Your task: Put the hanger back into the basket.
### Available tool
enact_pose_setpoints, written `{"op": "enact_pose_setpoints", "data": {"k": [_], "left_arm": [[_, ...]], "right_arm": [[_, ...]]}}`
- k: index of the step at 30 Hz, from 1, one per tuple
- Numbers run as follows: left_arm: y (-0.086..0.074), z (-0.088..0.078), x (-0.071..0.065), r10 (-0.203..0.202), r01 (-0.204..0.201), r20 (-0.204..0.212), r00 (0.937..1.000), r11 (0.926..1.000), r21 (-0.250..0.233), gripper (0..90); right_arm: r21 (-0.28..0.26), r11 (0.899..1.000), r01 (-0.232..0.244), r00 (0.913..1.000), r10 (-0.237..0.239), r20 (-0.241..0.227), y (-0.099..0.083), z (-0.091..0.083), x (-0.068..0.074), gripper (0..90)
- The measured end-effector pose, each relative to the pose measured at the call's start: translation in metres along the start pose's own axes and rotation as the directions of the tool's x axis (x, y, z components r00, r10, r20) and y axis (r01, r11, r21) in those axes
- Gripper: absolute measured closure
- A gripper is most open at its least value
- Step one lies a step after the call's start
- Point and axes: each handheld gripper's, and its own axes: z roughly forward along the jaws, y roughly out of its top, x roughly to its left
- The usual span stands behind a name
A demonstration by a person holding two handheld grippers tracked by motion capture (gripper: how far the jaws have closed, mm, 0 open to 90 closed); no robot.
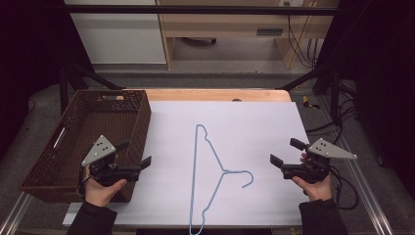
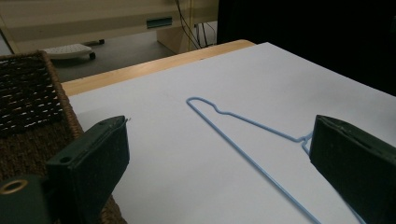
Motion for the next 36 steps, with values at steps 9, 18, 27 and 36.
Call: {"op": "enact_pose_setpoints", "data": {"k": [9, 18, 27, 36], "left_arm": [[0.001, 0.009, -0.018, 0.021, -0.021, 0.022, 0.9995, 0.9996, 0.018, 5.1], [0.001, 0.021, -0.044, 0.046, -0.048, 0.058, 0.9973, 0.9978, 0.046, 6.0], [-0.006, 0.041, -0.065, 0.055, -0.065, 0.102, 0.9933, 0.9928, 0.101, 7.3], [-0.021, 0.069, -0.091, 0.073, -0.104, 0.157, 0.9849, 0.9751, 0.196, 8.1]], "right_arm": [[0.021, 1.000, -0.003, 1.0000, 0.003, 0.005, -0.002, 0.003, 0.000, 4.1], [0.034, 0.999, 0.005, 0.9999, -0.006, 0.009, -0.002, 0.005, 0.003, 4.2], [0.049, 0.999, 0.009, 1.0000, -0.009, 0.000, -0.003, 0.008, 0.006, 4.3], [0.069, 0.997, 0.020, 0.9998, -0.020, -0.002, -0.005, 0.011, 0.008, 4.3]]}}
